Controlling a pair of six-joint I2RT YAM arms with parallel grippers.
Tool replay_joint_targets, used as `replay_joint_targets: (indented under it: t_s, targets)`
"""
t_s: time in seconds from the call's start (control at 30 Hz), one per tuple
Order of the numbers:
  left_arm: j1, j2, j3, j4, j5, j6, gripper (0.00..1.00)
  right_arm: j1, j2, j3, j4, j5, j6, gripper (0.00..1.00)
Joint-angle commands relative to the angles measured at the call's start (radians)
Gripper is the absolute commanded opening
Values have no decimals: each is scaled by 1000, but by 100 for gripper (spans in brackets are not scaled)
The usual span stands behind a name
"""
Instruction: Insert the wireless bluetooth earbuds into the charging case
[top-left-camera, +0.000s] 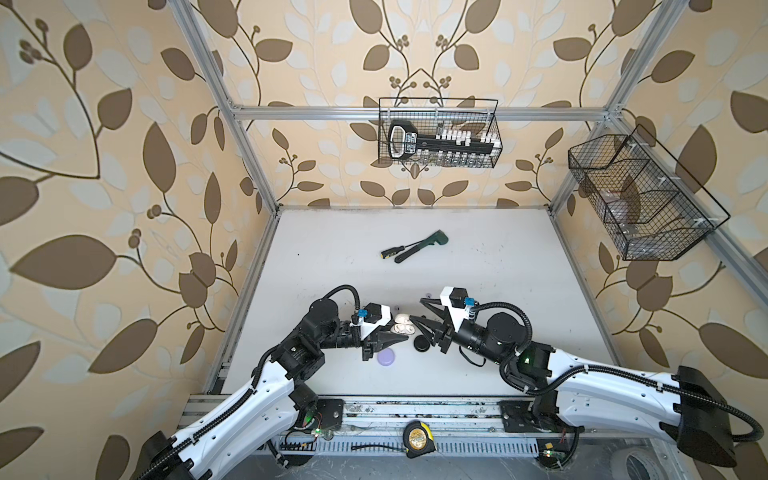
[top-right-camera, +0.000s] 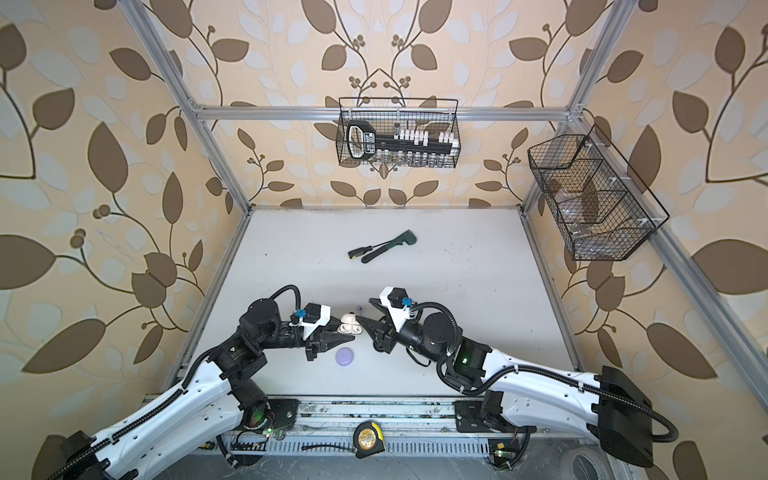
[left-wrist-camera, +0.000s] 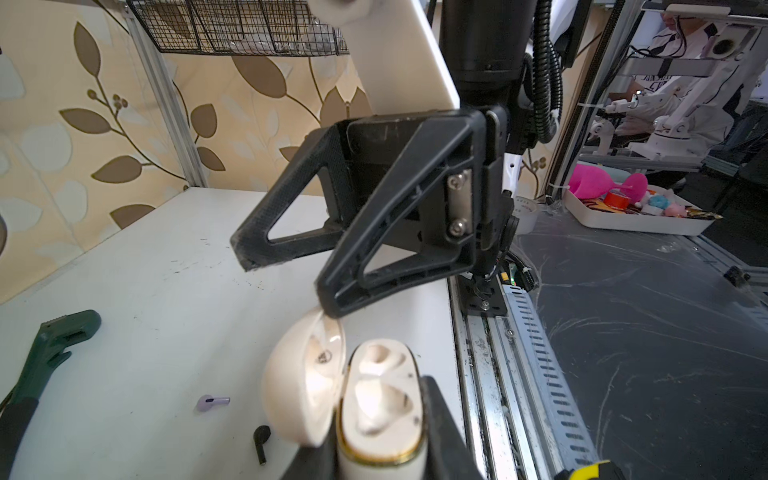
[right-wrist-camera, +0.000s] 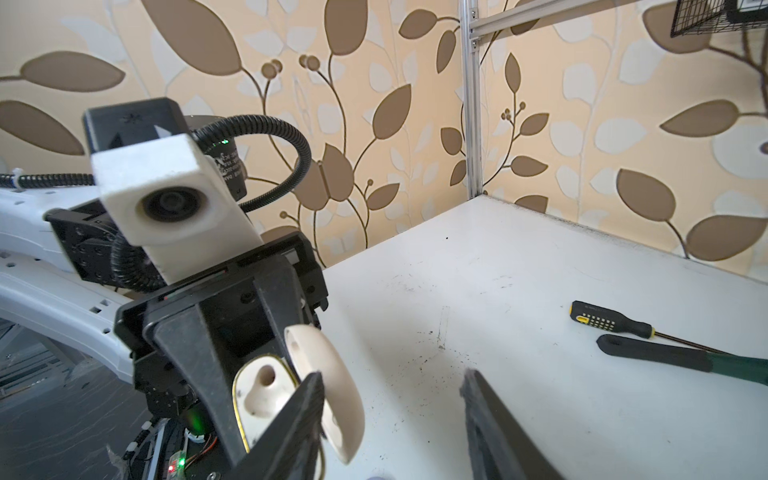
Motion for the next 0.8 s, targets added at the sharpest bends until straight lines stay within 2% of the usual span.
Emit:
replay_joint_targets:
  t_s: [0.0,0.23,0.37,0.5,0.57,0.63,0.77]
  targets:
    - [-16,-14,32,58,52,-1,0,-24,-44,48,-55,104,48,57]
    - [-16,-27,51,49,59,-38,0,-23,-164,117,-230,212,209,60]
    - [-16,-52,44,74,38,-89,0,-19,-220,219,-490,359,365,61]
    - [-17,-52,22,147,-54,-172,0,-21,-212,324,-786,456,487,67]
    - [-16,-46,18,171,-114,-208,0,-38,-194,333,-867,431,488,69]
    - [-16,-39,14,205,-150,-235,0,-89,-166,344,-941,342,456,71]
    - [-16,8,-24,397,-305,-370,0,-221,-136,347,-1044,214,398,71]
